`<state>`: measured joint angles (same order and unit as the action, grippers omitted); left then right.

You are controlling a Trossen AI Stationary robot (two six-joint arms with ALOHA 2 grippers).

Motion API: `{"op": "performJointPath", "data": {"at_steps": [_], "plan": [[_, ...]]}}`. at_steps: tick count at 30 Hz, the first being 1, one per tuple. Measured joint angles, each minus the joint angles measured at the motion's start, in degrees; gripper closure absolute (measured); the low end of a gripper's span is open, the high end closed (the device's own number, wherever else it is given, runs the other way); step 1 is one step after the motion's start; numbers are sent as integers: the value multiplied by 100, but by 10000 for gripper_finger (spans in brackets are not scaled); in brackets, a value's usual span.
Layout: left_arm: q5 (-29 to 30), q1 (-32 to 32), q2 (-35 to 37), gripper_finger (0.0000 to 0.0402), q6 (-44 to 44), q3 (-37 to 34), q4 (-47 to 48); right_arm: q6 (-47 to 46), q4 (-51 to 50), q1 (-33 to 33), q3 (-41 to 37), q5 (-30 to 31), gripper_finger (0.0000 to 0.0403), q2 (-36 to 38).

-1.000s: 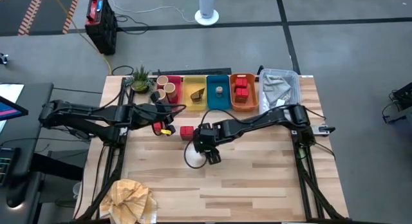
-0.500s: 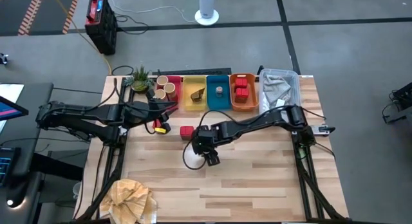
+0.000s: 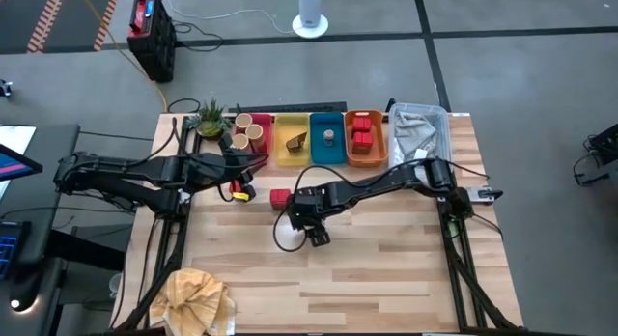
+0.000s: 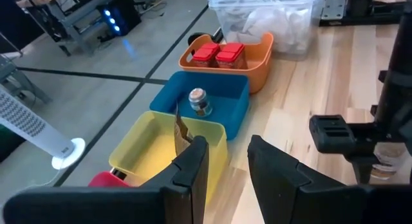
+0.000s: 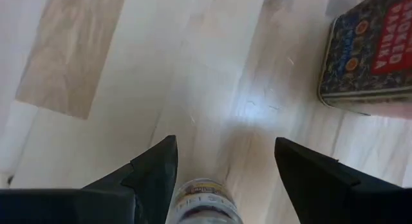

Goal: Sort spices by type
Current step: Put the brown spice bottle into the blue bin

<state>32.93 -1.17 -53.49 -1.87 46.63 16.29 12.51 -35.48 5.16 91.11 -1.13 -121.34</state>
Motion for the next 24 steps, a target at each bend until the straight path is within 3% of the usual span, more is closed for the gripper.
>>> {"op": "performJointPath", "data": {"at_steps": [13, 24], "plan": [[0, 0, 0, 301, 210, 0, 226, 23, -1249, -50, 0, 120, 116, 24], [2, 0, 0, 301, 212, 0, 235, 103, -1108, -71, 0, 138, 116, 24]]}}
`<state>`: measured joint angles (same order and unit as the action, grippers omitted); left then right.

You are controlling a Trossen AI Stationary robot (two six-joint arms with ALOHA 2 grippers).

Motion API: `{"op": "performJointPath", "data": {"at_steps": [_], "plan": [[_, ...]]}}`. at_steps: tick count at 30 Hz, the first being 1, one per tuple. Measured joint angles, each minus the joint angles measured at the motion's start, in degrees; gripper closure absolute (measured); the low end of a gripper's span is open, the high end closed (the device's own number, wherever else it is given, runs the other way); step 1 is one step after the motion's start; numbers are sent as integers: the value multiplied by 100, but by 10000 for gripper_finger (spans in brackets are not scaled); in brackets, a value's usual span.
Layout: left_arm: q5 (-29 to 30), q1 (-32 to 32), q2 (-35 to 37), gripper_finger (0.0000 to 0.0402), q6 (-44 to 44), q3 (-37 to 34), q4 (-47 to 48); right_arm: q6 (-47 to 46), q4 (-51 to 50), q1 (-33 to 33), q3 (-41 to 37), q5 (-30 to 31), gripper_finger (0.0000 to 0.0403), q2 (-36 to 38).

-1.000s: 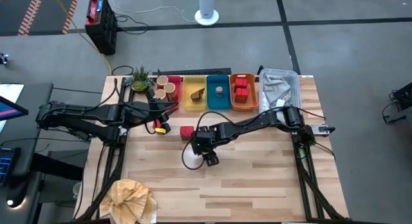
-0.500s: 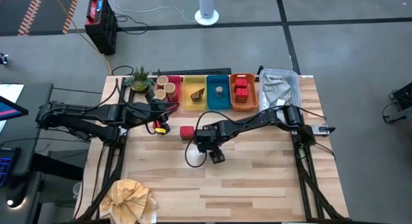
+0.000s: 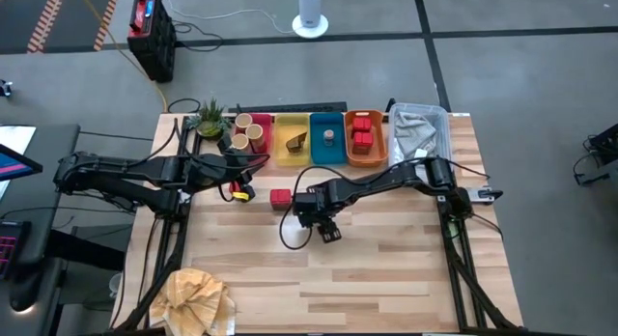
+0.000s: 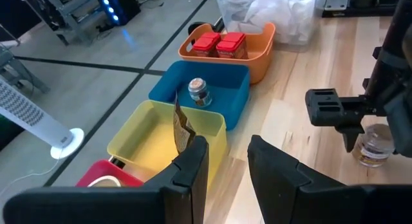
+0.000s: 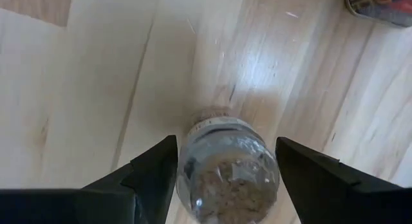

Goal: Sort spices by type
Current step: Put the brown spice bottle into the blue bin

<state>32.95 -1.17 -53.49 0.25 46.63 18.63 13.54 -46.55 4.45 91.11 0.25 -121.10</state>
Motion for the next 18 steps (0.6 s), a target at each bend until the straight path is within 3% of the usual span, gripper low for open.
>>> {"op": "performJointPath", "data": {"at_steps": [13, 18], "plan": [[0, 0, 0, 301, -14, 2, -11, -4, 191, -55, -4, 2, 121, -175], [0, 0, 0, 301, -22, 2, -9, -11, 163, -44, -2, 11, 155, -197]]}}
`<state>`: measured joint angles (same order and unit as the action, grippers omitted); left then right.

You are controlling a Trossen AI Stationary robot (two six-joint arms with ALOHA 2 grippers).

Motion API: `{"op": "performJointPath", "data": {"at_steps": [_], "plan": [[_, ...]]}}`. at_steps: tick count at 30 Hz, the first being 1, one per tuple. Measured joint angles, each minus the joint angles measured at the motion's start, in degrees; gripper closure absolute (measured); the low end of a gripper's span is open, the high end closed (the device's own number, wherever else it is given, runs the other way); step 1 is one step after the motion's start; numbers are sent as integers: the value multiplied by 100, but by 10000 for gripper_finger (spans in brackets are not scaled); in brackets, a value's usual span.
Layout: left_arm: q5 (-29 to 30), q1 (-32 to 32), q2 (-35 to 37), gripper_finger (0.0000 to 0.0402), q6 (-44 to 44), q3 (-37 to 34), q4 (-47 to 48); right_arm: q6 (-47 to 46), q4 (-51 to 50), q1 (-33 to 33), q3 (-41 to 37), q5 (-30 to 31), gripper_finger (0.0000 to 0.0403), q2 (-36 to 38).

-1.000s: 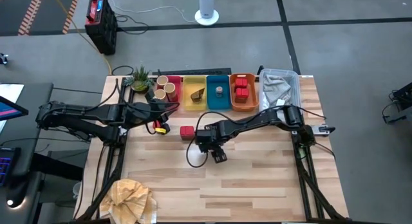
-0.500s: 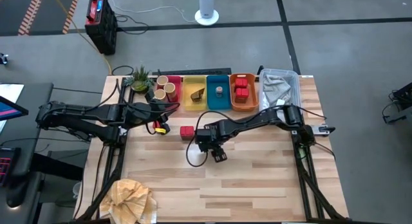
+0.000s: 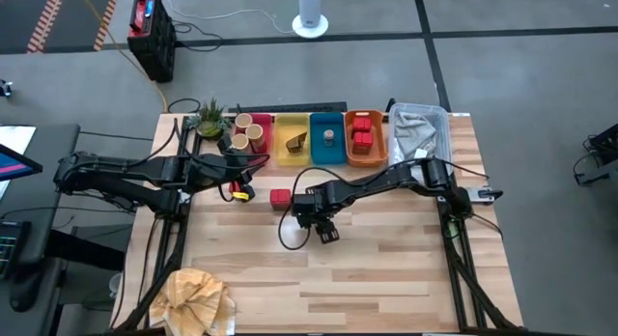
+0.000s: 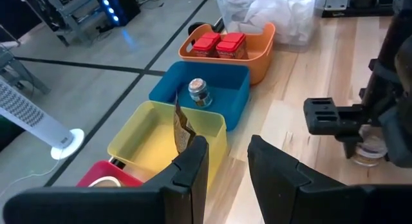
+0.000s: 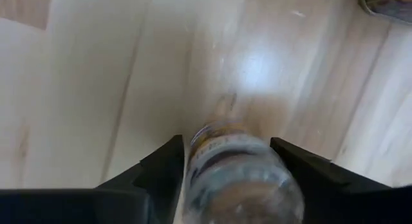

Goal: Sort spices by type
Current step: Put the brown spice bottle into the blue bin

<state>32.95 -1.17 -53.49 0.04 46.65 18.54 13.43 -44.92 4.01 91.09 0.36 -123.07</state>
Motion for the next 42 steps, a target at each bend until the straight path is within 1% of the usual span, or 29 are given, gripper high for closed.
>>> {"op": "performJointPath", "data": {"at_steps": [3, 11, 13, 17, 22, 25, 28, 31, 34, 37, 42], "plan": [[2, 2, 0, 301, -20, 0, -2, 17, 3, -24, 0, -4, 193, 0], [2, 2, 0, 301, 4, 0, 0, -24, -45, -162, 2, -2, 195, 23], [2, 2, 0, 301, 6, 0, 4, -2, -171, -192, 2, 126, 195, 112], [2, 2, 0, 301, -35, 0, 7, 146, -475, -305, 2, 640, 195, 594], [3, 2, 0, 301, -83, 0, 7, 163, -549, -754, 2, 1060, 195, 1356], [3, 2, 0, 301, -76, 0, 6, 167, -292, -1136, 3, 1355, 195, 1747], [2, 2, 0, 301, -71, 0, 2, 188, 169, -1602, 4, 1414, 195, 1944], [2, 2, 0, 301, -73, 0, 1, 227, 628, -2071, 5, 1407, 195, 1931], [2, 2, 0, 301, -170, 0, 0, 319, 991, -2517, 13, 1173, 195, 1702], [3, 2, 0, 301, -231, 0, 0, 315, 948, -2837, 13, 815, 191, 1372], [2, 2, 0, 301, -301, 0, 4, 495, 686, -3009, 7, 713, 190, 993]]}}
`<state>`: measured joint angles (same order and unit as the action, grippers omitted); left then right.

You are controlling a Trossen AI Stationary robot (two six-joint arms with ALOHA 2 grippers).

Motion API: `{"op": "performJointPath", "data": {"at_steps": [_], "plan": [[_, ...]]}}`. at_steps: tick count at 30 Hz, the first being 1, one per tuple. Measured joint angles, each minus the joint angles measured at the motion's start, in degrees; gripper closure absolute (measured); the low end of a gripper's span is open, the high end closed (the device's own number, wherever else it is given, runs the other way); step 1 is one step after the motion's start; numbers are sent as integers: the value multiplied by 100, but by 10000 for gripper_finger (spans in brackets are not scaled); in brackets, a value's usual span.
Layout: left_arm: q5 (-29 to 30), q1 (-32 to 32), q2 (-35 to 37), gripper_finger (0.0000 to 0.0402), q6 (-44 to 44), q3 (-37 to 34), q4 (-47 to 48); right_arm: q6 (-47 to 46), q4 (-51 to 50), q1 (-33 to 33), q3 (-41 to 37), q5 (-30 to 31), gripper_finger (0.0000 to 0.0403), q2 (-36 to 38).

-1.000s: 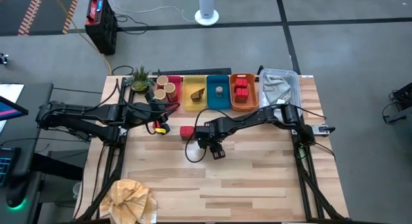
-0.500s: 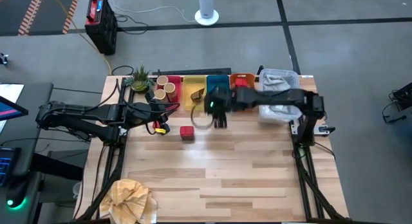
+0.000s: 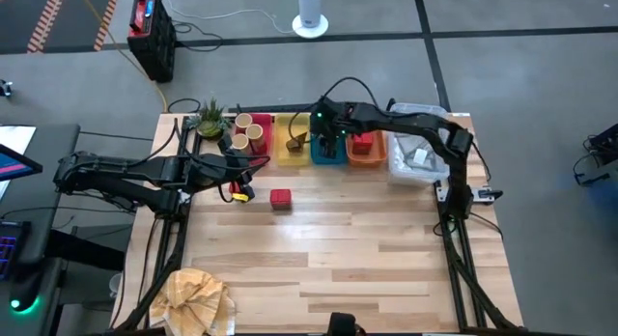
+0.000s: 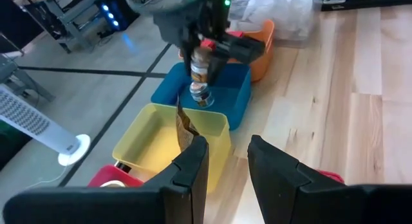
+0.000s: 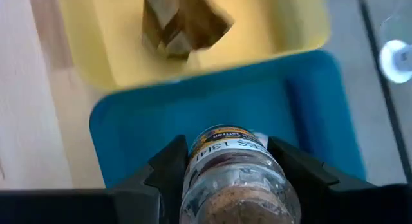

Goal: Sort spices by type
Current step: Put the brown spice bottle into the blue bin

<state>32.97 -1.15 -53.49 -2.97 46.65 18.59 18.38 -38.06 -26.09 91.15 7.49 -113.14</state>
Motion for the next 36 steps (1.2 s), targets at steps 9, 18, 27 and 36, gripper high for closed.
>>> {"op": "performJointPath", "data": {"at_steps": [9, 18, 27, 36], "plan": [[-2, 1, 0, 301, -47, 0, 13, 549, -174, 38, 4, -586, 190, -237], [-2, 2, 0, 301, -42, 0, 15, 388, -345, -22, -2, -624, 189, -241], [-2, 2, 0, 301, -31, 0, 22, 249, -326, -33, -52, -632, 188, -289], [-3, 1, 0, 301, 3, 0, 55, 205, -280, -70, -59, -618, 187, -518]]}}
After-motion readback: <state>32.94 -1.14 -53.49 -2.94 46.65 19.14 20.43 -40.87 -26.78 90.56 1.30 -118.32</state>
